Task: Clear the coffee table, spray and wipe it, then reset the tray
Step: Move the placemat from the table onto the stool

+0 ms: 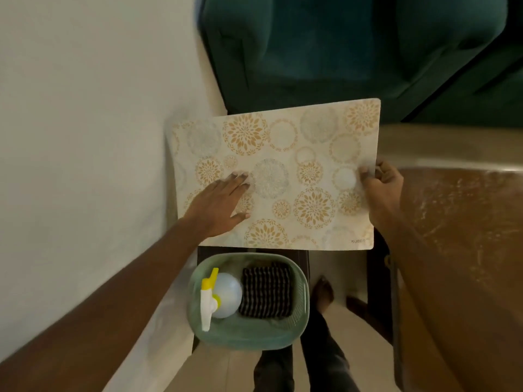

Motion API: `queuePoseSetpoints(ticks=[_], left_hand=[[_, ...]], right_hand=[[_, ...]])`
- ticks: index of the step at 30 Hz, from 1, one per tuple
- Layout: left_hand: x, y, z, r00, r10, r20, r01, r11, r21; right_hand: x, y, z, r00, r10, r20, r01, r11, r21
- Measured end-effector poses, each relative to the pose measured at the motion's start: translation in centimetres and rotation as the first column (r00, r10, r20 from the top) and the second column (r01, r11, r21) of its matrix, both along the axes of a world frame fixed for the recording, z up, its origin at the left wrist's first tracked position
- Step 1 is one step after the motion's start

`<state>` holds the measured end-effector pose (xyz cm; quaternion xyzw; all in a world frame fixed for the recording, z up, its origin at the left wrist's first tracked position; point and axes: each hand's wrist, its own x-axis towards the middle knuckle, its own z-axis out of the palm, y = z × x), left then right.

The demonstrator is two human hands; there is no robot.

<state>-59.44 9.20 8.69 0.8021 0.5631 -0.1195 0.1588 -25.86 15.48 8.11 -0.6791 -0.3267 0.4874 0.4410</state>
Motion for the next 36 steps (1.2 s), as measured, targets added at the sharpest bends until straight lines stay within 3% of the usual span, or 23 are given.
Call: queuePoseSetpoints(ticks=[3,10,26,32,36], left_hand=[[-1.0,-0.5,-4.2,0.997,-0.058,-0.041,0.056,0.998,-0.039],[-3.5,-1.7,-10.5,1.0,-0.011,0.026,0.012,0.998,-0.065],[-4.5,-4.8,-12.0,0.985,0.061,0.164,-0.052,0.997,-0.061],[-4.4,-5.1,-11.4,0.988,0.054,0.142,-0.047,0.998,-0.052],[-4.3,-4.7,-10.4,0.988,0.081,0.13,-0.072,0.995,-0.067]], right_hand=[[-0.5,-0.1,-4.2,1.0,0.013,0.001,-0.013,1.0,-0.026],[-2.0,-0.7,-10.7,0.999,0.037,-0.026,-0.04,0.995,-0.091],[-2.5,-2.9,-12.4,0.992,0.074,0.105,-0.053,0.98,-0.191],[-3.6,-3.6,-11.4,0.918,0.204,0.341,-0.118,0.959,-0.256],[-4.4,-4.4,-10.6,0.761,0.313,0.568,-0.185,0.944,-0.272]])
